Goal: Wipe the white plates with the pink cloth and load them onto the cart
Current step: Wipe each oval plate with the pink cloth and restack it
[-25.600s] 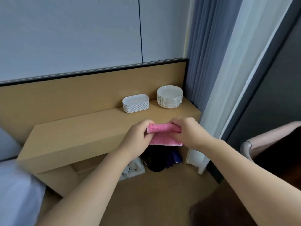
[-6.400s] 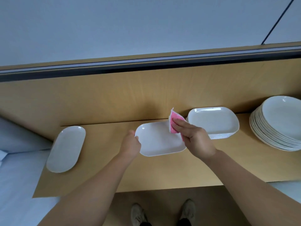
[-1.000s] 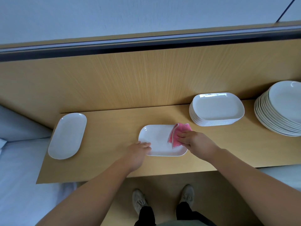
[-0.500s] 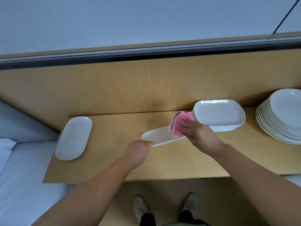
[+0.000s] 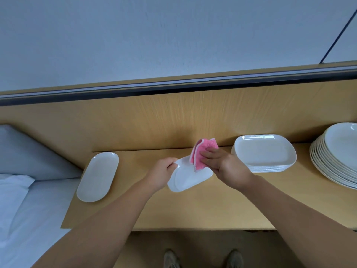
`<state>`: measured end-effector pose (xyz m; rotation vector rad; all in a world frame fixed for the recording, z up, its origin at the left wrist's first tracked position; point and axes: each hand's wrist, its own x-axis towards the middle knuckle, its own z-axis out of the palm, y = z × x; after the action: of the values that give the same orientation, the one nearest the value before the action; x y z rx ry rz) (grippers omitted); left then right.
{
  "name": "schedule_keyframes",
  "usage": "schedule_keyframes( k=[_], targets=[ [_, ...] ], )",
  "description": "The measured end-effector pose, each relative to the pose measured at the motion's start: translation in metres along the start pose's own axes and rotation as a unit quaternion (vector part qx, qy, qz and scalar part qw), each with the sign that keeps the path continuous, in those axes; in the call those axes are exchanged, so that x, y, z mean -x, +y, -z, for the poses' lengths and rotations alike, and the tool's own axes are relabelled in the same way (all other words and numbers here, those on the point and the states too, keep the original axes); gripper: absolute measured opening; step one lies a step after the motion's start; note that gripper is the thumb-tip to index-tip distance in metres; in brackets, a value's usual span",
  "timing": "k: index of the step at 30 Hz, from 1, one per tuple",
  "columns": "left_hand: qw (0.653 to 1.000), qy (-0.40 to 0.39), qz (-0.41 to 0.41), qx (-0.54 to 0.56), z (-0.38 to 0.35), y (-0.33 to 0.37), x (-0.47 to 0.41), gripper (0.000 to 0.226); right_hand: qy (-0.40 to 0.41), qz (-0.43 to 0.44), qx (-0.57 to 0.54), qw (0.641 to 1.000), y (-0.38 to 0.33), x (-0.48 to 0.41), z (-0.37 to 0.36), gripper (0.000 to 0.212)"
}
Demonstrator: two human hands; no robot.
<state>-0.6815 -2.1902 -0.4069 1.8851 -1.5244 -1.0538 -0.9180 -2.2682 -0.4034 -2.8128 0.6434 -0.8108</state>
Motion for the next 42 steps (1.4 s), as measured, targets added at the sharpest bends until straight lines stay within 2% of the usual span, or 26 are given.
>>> schedule_keyframes(
  k=[11,14,16,18,21,26,29,33,36,42],
  targets=[
    [0.992,-0.067,0.032,0.1,0.011,-0.017,-0.013,0.012,-0.085,-0.012,-0.032,0.996,0.004,-0.027,-0.051,0.038],
    [0.993,-0.046,0.053,0.098,0.009,-0.022,-0.015,0.02,-0.092,-0.01,-0.03,0.995,0.003,-0.029,-0.06,0.042],
    [0.995,-0.028,0.065,0.071,0.005,-0.024,-0.017,0.016,-0.101,-0.028,-0.023,0.994,0.004,-0.029,-0.072,0.051],
    [0.996,-0.023,0.072,0.05,0.003,-0.025,-0.02,0.008,-0.155,-0.056,-0.011,0.986,0.005,-0.029,-0.087,0.063],
    [0.996,-0.014,0.081,0.039,0.001,-0.027,-0.022,0.009,-0.24,-0.085,-0.017,0.967,0.006,-0.028,-0.102,0.065],
    [0.996,-0.011,0.089,0.015,0.002,-0.025,-0.026,0.019,-0.225,-0.098,-0.032,0.969,0.011,-0.031,-0.099,0.06],
    [0.995,-0.012,0.099,0.009,0.001,-0.029,-0.027,0.021,-0.25,-0.14,-0.023,0.958,0.027,-0.028,-0.093,0.059],
    [0.993,-0.01,0.12,0.002,0.0,-0.035,-0.03,0.023,-0.222,-0.186,-0.03,0.957,0.049,-0.019,-0.091,0.057],
    [0.991,-0.005,0.133,-0.004,-0.001,-0.037,-0.031,0.025,-0.252,-0.225,-0.034,0.941,0.054,-0.015,-0.085,0.045],
    [0.987,-0.001,0.16,-0.005,-0.008,-0.047,-0.027,0.008,-0.252,-0.3,-0.047,0.919,0.05,0.002,-0.089,0.048]
  ],
)
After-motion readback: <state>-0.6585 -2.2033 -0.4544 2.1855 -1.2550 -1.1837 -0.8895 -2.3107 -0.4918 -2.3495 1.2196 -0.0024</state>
